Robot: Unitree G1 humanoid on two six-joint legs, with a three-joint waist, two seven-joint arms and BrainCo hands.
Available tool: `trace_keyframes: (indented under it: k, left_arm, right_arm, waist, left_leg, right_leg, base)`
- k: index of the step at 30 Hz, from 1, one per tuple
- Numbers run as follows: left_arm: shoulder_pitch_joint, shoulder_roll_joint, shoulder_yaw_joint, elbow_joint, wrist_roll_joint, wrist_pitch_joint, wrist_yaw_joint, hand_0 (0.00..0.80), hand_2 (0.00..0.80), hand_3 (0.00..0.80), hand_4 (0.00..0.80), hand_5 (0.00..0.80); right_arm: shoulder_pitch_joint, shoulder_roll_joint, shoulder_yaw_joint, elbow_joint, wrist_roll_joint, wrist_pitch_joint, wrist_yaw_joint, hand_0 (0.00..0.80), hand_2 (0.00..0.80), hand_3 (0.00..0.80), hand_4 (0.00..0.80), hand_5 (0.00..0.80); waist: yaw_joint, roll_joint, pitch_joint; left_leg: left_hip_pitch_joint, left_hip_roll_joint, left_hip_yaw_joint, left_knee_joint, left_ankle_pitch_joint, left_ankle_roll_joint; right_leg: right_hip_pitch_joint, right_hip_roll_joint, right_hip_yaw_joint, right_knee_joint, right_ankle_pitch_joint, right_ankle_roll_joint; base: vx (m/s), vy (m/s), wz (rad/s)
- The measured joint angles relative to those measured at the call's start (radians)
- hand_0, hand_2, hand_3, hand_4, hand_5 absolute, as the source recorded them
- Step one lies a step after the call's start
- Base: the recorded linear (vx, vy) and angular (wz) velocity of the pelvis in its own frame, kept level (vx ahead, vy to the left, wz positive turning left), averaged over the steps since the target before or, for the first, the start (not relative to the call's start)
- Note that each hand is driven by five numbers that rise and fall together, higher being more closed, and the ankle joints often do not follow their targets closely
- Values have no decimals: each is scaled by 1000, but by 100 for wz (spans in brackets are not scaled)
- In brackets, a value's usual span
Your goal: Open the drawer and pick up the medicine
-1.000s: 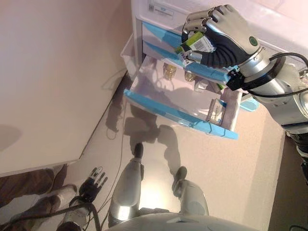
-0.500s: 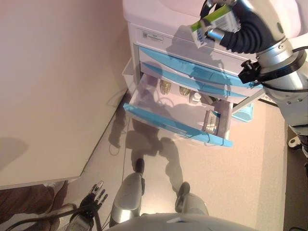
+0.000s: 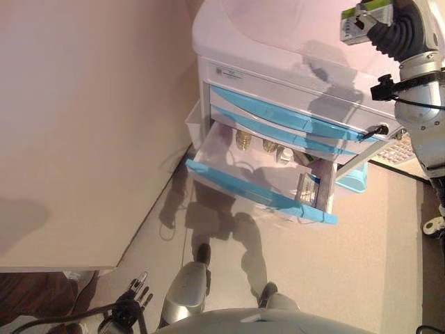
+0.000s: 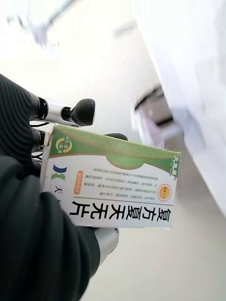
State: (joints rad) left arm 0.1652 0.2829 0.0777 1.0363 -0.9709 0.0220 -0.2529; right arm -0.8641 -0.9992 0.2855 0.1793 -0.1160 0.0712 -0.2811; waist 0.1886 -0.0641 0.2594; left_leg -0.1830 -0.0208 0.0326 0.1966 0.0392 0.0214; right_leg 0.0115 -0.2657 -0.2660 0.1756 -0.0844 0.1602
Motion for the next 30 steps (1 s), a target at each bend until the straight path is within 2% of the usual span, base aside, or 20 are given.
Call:
trace_keyframes:
  k: [8, 16, 19, 30]
  left_arm:
    - [3, 7, -3, 0, 0, 20, 11, 0, 0, 0, 0, 0]
    - [-2, 26, -25, -10, -10, 37, 26, 0, 0, 0, 0, 0]
    - [-1, 29, -43, -9, -12, 42, 26, 0, 0, 0, 0, 0]
    - [-24, 48, -53, -10, -34, 40, 8, 0, 0, 0, 0, 0]
  right_arm:
    - [-129, -1, 148, 290, 61, 30, -1, 800, 800, 800, 800, 800]
    - [-238, -3, 293, 549, 107, 37, 7, 800, 800, 800, 800, 800]
    - [-299, -4, 308, 608, 117, 39, 13, 800, 800, 800, 800, 800]
    - [-437, -41, 397, 762, 82, 22, 75, 800, 800, 800, 800, 800]
  waist:
    - [33, 5, 1]
    - [74, 32, 21]
    - [82, 42, 40]
    - [110, 39, 87]
  left_leg:
    - [10, -9, -32, -13, 8, -3]
    - [-5, -22, -60, -12, 18, -2]
    - [-9, -22, -68, -12, 22, -3]
    - [-25, -31, -85, -12, 35, -4]
  right_leg:
    - [28, -1, -37, -9, -2, 1]
    - [29, -7, -66, -13, -4, 4]
    - [28, -6, -73, -13, -4, 4]
    - [16, -11, -83, -1, -5, 5]
  base:
    - [24, 18, 11]
    - [-4, 21, 11]
    - [-18, 10, 8]
    - [-8, -2, 4]
